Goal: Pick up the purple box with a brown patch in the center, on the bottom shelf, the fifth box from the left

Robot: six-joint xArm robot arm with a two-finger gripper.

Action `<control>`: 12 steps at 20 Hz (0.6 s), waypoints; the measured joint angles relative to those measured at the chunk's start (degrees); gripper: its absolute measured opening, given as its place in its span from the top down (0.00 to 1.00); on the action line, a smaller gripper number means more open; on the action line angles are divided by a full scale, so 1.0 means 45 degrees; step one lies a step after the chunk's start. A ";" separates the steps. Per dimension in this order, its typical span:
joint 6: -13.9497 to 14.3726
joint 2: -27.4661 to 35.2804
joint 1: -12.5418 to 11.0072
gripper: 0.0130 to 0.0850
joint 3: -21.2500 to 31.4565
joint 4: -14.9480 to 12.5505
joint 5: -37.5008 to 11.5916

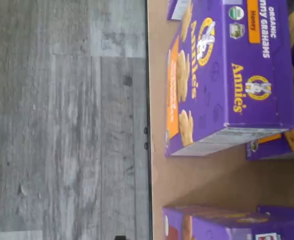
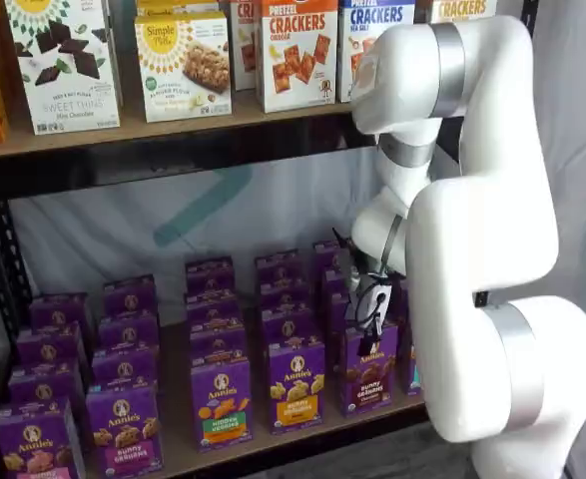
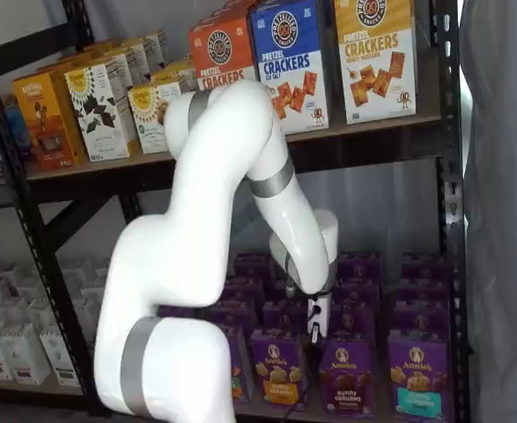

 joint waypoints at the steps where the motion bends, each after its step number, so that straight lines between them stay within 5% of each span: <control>1: -0.0009 0.0080 -0.0011 0.00 -0.0097 -0.0001 -0.0034; 5: 0.0096 0.0394 -0.0037 0.00 -0.0456 -0.0144 -0.0136; 12: 0.1696 0.1011 0.0005 0.00 -0.0809 -0.1941 -0.0790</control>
